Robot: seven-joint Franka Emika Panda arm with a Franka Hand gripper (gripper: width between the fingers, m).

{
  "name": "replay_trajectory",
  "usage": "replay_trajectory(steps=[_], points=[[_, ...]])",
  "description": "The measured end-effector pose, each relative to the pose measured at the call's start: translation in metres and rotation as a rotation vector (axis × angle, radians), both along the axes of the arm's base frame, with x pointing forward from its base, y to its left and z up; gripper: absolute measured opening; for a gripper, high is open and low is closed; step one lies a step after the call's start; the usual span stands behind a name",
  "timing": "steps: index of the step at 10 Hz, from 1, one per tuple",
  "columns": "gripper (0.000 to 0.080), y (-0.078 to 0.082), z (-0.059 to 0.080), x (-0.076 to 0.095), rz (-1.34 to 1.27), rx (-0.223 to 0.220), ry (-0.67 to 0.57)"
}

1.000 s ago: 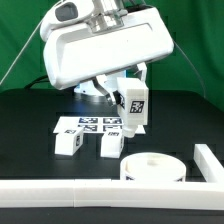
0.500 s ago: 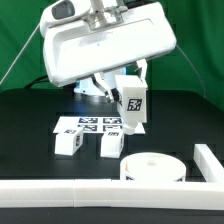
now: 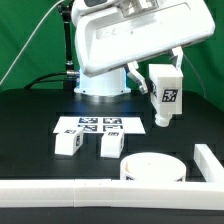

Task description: Assemble stool

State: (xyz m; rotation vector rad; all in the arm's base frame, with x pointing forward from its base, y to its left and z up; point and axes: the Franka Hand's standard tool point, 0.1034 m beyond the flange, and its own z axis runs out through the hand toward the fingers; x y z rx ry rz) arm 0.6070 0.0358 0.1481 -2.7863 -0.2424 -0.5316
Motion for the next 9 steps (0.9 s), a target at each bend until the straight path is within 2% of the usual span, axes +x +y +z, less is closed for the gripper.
replay_trajectory(steps=[2, 3, 5, 9], points=[[0.0330, -0.004, -0.001, 0.001, -0.010, -0.009, -0.010], [0.0330, -0.012, -0.005, 0.005, -0.026, -0.056, -0.065], [0.0330, -0.023, -0.014, 0.015, -0.003, -0.054, -0.069], [0.0330, -0.027, -0.020, 0.013, -0.001, -0.068, -0.065]])
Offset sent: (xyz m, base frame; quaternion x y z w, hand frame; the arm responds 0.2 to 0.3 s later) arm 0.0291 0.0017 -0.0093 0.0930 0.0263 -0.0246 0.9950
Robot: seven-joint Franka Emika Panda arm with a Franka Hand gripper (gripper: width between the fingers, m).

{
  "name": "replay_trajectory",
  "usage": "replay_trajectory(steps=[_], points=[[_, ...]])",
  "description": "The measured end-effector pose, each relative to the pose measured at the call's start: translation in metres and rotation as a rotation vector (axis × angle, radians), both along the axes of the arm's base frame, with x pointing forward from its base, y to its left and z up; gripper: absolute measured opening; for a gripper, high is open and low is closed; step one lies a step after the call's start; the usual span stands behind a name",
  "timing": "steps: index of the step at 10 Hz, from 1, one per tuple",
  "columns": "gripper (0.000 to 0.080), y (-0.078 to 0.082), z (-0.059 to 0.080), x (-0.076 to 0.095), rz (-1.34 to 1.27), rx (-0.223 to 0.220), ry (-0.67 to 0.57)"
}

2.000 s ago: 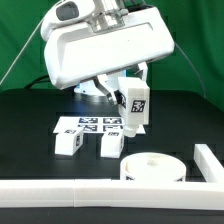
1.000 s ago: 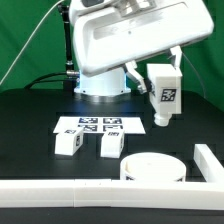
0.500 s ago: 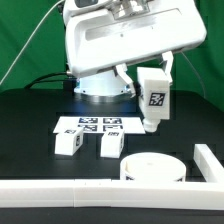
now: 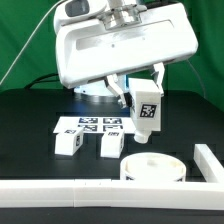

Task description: Assemble stool

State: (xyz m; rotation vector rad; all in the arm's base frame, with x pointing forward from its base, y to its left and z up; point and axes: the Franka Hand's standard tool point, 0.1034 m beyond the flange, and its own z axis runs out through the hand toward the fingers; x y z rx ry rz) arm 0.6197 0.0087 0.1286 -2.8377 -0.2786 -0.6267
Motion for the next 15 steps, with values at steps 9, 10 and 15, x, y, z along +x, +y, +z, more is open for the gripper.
replay_trajectory(steps=[9, 10, 15], points=[[0.0330, 0.002, -0.024, 0.019, 0.008, 0.015, -0.003], [0.0330, 0.002, -0.027, 0.019, 0.005, 0.011, -0.005], [0.0330, 0.009, -0.043, 0.017, -0.002, 0.024, 0.020]])
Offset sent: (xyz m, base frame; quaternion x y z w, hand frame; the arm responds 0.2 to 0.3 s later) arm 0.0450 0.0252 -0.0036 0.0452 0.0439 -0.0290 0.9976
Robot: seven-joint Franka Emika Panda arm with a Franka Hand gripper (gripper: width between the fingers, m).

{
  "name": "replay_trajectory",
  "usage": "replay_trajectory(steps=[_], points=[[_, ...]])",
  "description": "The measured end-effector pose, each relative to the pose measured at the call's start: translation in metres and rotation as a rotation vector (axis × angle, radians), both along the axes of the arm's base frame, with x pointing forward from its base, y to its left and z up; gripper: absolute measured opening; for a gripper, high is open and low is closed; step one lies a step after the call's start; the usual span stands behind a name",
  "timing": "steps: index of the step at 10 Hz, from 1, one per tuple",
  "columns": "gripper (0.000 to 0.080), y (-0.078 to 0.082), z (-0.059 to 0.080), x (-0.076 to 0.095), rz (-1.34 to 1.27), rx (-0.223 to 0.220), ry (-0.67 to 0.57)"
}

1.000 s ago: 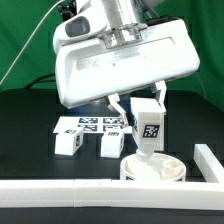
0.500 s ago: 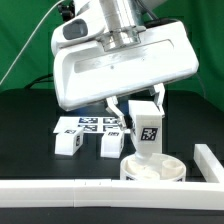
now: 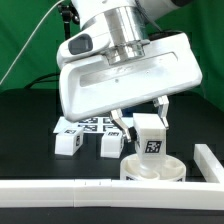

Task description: Assemble stool

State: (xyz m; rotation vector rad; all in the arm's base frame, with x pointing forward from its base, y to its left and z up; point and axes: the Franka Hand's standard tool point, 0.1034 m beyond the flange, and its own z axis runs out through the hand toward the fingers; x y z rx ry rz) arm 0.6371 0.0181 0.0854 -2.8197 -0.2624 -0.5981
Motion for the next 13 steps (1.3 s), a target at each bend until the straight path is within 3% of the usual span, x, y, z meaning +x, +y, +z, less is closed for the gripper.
replay_trajectory(steps=[4, 10, 13], points=[[0.0330, 0.000, -0.006, -0.002, -0.011, 0.000, 0.007], [0.0330, -0.018, -0.014, -0.011, -0.064, -0.089, -0.068], [0.0330, -0.020, -0.019, -0.017, -0.083, -0.082, -0.063]])
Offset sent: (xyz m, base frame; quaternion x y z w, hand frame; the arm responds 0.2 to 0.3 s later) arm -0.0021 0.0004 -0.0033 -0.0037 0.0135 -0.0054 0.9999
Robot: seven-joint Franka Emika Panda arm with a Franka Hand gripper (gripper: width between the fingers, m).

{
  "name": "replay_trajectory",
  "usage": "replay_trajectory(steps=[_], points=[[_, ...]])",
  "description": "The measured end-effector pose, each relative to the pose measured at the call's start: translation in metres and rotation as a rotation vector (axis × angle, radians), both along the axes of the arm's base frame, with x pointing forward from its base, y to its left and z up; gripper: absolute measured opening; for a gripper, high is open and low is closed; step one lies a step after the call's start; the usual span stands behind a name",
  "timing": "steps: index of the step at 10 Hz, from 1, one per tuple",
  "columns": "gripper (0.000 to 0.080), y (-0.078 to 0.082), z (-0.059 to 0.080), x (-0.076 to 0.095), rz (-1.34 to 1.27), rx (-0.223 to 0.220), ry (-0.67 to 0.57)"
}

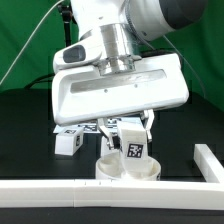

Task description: Assemble stool

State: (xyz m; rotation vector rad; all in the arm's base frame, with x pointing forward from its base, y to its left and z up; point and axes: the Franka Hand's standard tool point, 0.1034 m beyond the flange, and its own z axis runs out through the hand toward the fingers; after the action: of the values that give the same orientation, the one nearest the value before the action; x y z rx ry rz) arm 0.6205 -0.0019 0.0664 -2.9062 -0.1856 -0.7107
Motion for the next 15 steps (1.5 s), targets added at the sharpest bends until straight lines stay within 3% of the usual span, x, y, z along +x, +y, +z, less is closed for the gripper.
replay_trajectory(steps=[4, 7, 10, 11, 12, 15], points=[[0.0330, 0.000, -0.001, -0.001, -0.026, 0.015, 0.011], [0.0330, 0.003, -0.003, -0.005, -0.094, 0.083, 0.060], [0.0342, 0.003, -0.004, -0.005, -0.095, 0.084, 0.061], [0.0530, 0.003, -0.002, -0.005, -0.093, 0.085, 0.062], [0.0616, 0.003, 0.004, -0.002, -0.083, 0.078, 0.054], [0.0647, -0.001, 0.027, -0.002, -0.088, 0.091, 0.060]])
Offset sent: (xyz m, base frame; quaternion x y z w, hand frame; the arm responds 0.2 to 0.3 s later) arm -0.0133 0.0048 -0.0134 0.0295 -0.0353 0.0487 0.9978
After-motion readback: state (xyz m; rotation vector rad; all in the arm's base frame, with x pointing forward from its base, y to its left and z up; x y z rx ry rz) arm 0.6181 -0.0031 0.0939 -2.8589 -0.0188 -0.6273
